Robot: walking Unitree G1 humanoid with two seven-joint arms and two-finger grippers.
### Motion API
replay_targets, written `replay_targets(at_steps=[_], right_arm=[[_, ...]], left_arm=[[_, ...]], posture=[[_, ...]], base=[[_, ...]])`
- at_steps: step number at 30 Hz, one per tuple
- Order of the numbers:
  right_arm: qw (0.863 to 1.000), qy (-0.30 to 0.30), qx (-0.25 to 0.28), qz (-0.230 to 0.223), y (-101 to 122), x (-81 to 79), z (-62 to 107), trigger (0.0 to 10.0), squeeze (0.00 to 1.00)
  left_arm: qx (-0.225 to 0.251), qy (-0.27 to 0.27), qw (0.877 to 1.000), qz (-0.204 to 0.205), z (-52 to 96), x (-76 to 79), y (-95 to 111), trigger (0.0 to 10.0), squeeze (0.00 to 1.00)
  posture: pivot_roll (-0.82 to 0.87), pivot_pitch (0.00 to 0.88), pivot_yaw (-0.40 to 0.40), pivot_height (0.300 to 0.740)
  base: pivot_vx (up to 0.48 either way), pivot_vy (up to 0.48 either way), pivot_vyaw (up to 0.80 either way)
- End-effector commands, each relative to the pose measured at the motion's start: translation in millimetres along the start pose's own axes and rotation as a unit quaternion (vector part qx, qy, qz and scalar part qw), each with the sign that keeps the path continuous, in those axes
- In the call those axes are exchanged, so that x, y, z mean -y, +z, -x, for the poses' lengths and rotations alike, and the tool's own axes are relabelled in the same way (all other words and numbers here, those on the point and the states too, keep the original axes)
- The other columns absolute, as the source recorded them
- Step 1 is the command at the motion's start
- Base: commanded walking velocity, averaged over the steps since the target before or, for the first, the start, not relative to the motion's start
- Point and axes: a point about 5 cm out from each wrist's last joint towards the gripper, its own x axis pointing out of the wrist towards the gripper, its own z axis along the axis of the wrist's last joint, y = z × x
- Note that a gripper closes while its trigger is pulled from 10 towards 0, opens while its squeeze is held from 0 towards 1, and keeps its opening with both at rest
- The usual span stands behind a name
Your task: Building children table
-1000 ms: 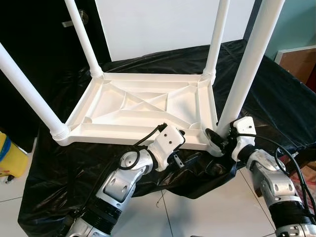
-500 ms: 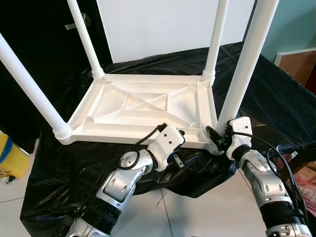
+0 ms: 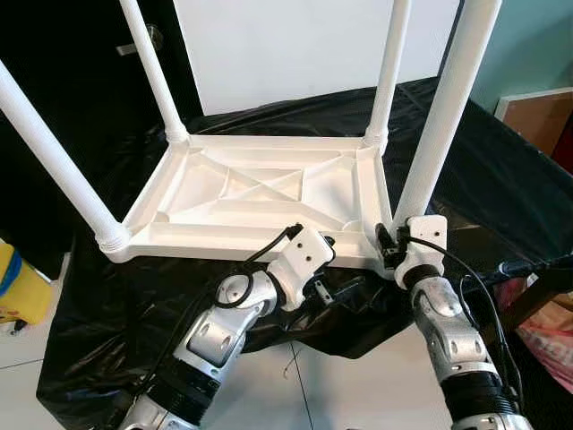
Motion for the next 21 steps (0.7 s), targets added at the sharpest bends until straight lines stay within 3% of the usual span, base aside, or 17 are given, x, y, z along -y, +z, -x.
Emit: replay_targets(at_steps=[1, 3, 6, 21], right_arm=[[0.998, -0.040, -0.040, -0.015, -15, -1.6, 5.2, 10.0, 0.00], [0.997, -0.061, -0.038, -0.025, -14, -5.8, 6.2, 10.0, 0.00], [0.998, -0.035, -0.026, -0.038, -9, -20.6, 7.9, 10.0, 0.00], [0.999, -0.025, 0.010, -0.033, 3, -23.3, 10.3, 10.0, 0.02]], left_arm=[[-0.007, -0.002, 1.000, -0.003, 1.6, 0.6, -2, 10.0, 0.00], [-0.006, -0.001, 1.000, -0.002, 1.5, 0.7, -2, 10.0, 0.00], [-0.004, -0.005, 1.000, -0.001, -0.5, 3.5, -1, 10.0, 0.00], [-0.007, -0.003, 1.000, -0.004, -0.8, 1.0, -1, 10.0, 0.00]], posture=[[-0.17, 0.036, 0.001, 0.740], [-0.17, 0.036, 0.001, 0.740], [-0.17, 0.040, 0.004, 0.740], [-0.18, 0.055, 0.007, 0.740]], base=[[0.000, 0.000, 0.00], [0.000, 0.000, 0.00], [0.000, 0.000, 0.00], [0.000, 0.000, 0.00]])
